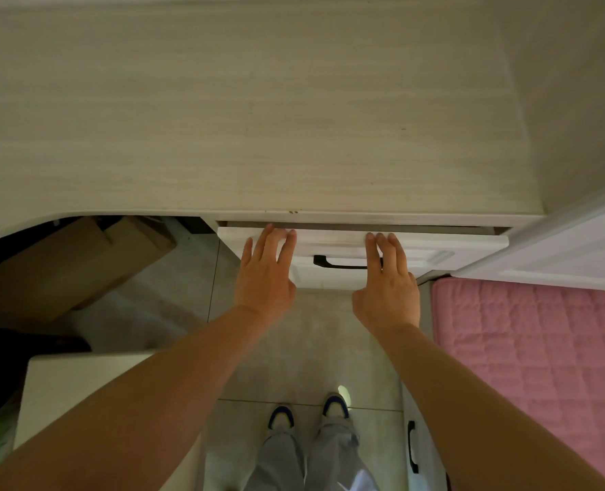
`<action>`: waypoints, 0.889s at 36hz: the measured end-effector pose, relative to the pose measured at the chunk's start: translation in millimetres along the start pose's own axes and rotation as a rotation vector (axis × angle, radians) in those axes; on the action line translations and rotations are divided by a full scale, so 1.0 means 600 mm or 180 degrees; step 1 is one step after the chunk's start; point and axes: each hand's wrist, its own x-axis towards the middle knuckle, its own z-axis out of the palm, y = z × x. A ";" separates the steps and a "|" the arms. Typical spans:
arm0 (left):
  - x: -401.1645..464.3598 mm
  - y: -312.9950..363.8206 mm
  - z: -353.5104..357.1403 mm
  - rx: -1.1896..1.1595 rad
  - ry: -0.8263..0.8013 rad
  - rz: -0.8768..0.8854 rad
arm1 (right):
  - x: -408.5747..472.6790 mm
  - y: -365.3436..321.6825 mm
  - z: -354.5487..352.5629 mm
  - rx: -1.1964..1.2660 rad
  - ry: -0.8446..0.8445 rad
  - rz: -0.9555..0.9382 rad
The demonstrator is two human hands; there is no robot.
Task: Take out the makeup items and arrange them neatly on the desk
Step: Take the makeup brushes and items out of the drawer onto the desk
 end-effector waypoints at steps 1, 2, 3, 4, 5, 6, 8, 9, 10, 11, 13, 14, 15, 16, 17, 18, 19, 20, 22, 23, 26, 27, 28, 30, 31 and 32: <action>0.002 -0.002 -0.002 -0.0040 0.0005 0.0015 | -0.001 0.001 0.000 -0.0015 -0.0016 -0.0014; 0.004 -0.003 -0.005 -0.0051 -0.0019 0.0017 | -0.002 0.001 -0.002 -0.0029 -0.0032 -0.0021; 0.006 -0.002 -0.010 -0.0050 -0.0054 0.0004 | -0.002 0.002 -0.003 -0.0035 -0.0037 -0.0019; 0.010 -0.001 -0.015 -0.0046 -0.0078 -0.0017 | -0.002 0.001 -0.004 -0.0038 -0.0042 -0.0011; 0.013 0.000 -0.020 -0.0046 -0.0077 -0.0040 | -0.002 0.000 -0.006 -0.0043 -0.0051 0.0002; 0.016 0.001 -0.024 -0.0055 -0.0057 -0.0064 | -0.001 -0.001 -0.008 -0.0050 -0.0056 0.0016; 0.018 0.001 -0.030 -0.0071 -0.0005 -0.0113 | 0.000 -0.002 -0.014 -0.0071 -0.0037 0.0041; 0.017 0.001 -0.032 -0.0064 0.0000 -0.0133 | 0.000 -0.003 -0.016 -0.0081 -0.0020 0.0047; 0.016 0.002 -0.034 -0.0042 -0.0018 -0.0152 | 0.000 -0.003 -0.020 -0.0089 -0.0003 0.0053; 0.015 0.004 -0.035 -0.0009 -0.0045 -0.0166 | -0.001 -0.003 -0.022 -0.0106 0.0009 0.0057; 0.013 0.007 -0.037 0.0065 -0.0076 -0.0179 | -0.003 -0.003 -0.027 -0.0173 0.0024 0.0063; 0.012 0.008 -0.039 0.0086 -0.0087 -0.0186 | -0.006 -0.003 -0.030 -0.0216 0.0024 0.0058; 0.010 0.009 -0.040 0.0089 -0.0095 -0.0198 | -0.008 -0.003 -0.032 -0.0266 0.0009 0.0049; 0.007 0.010 -0.041 0.0075 -0.0103 -0.0217 | -0.010 -0.004 -0.034 -0.0315 -0.0020 0.0043; 0.004 0.011 -0.042 0.0054 -0.0115 -0.0233 | -0.012 -0.004 -0.037 -0.0340 -0.0051 0.0051; 0.000 0.011 -0.044 0.0035 -0.0125 -0.0246 | -0.014 -0.005 -0.040 -0.0328 -0.0060 0.0071; -0.003 0.011 -0.046 0.0026 -0.0129 -0.0252 | -0.016 -0.006 -0.043 -0.0305 -0.0052 0.0093; -0.008 0.012 -0.048 0.0016 -0.0129 -0.0253 | -0.018 -0.007 -0.046 -0.0296 -0.0041 0.0107; -0.018 0.013 -0.051 -0.0033 -0.0148 -0.0241 | -0.024 -0.009 -0.051 -0.0340 -0.0061 0.0114; -0.024 0.014 -0.052 -0.0061 -0.0172 -0.0225 | -0.028 -0.009 -0.053 -0.0365 -0.0074 0.0116; -0.046 0.014 -0.053 -0.0128 -0.0315 -0.0176 | -0.044 -0.008 -0.056 -0.0401 -0.0092 0.0088; -0.052 0.013 -0.053 -0.0127 -0.0381 -0.0153 | -0.049 -0.008 -0.056 -0.0374 -0.0100 0.0061; -0.057 0.012 -0.055 -0.0108 -0.0452 -0.0126 | -0.055 -0.007 -0.056 -0.0320 -0.0109 0.0041; -0.067 0.011 -0.058 -0.0094 -0.0597 -0.0112 | -0.066 -0.008 -0.056 -0.0145 -0.0158 0.0058; -0.071 0.011 -0.060 -0.0118 -0.0663 -0.0125 | -0.072 -0.009 -0.056 -0.0072 -0.0204 0.0083; -0.076 0.012 -0.063 -0.0142 -0.0725 -0.0131 | -0.077 -0.011 -0.056 -0.0025 -0.0266 0.0107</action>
